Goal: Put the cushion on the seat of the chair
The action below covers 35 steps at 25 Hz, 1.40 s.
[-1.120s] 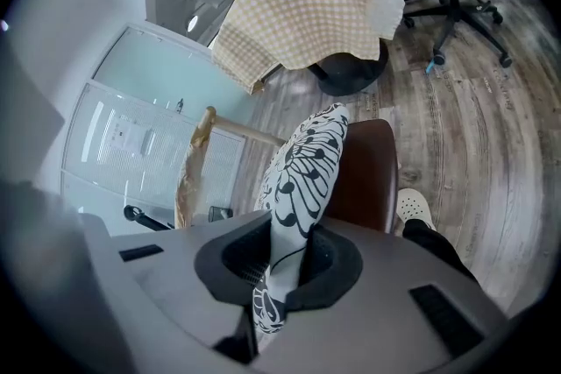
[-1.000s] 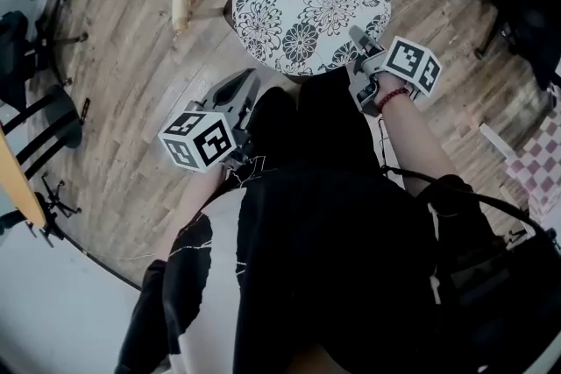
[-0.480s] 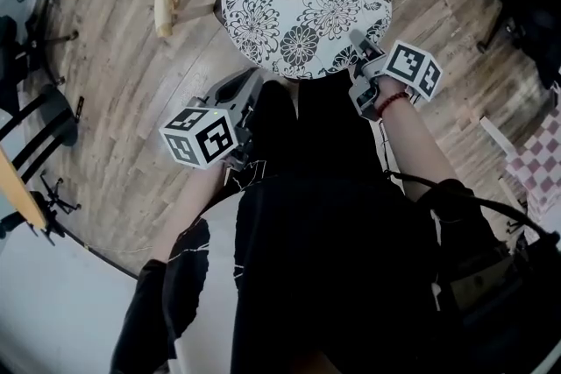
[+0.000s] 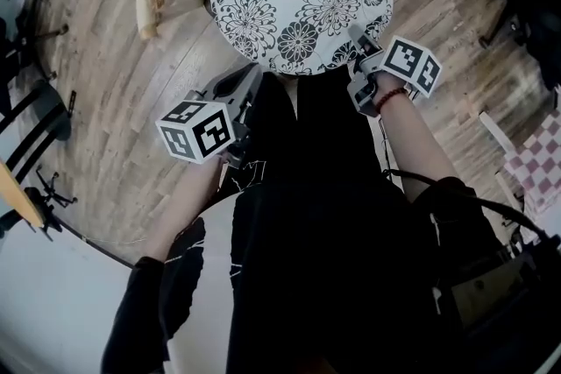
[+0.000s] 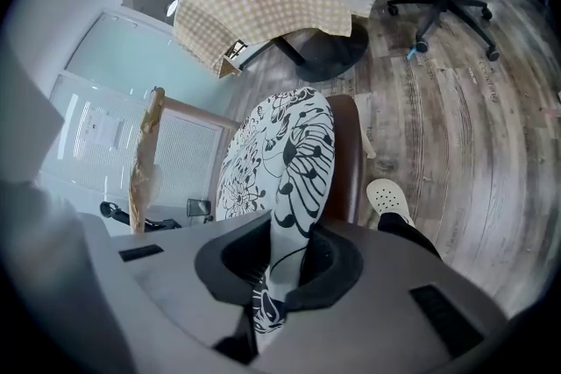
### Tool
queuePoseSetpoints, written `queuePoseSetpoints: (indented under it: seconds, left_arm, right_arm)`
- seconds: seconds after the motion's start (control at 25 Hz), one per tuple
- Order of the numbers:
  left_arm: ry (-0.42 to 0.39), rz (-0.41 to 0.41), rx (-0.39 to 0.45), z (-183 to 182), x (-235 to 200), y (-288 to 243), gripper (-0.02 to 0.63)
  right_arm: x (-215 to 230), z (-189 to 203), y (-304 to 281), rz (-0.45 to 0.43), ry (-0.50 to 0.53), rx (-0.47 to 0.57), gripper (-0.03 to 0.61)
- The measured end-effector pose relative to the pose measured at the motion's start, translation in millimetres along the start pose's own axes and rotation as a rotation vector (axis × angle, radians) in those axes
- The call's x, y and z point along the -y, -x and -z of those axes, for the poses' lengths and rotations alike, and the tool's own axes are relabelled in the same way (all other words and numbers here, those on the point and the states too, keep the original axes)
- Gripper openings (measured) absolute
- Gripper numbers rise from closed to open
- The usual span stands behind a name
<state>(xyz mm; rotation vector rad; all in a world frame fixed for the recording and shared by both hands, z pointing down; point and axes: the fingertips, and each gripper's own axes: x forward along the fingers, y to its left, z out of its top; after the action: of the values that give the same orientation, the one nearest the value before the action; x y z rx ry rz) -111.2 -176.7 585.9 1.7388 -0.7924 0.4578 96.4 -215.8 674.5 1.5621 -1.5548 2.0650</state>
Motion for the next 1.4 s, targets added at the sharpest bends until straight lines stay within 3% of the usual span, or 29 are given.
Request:
queuePoseSetpoints:
  seconds: [0.4, 0.76, 1.4]
  left_arm:
    - [0.015, -0.022, -0.026, 6, -15, -3, 0.014]
    - [0.082, -0.018, -0.006, 7, -24, -7, 0.014]
    - [0.108, -0.029, -0.044, 33, -25, -21, 0.014]
  right_arm:
    - [23, 2, -19, 0.037, -0.036, 0.006, 0.021]
    - [36, 9, -29, 0.049, -0.082, 0.002, 0.023]
    - [47, 13, -39, 0.053, -0.142, 0.011, 0.021]
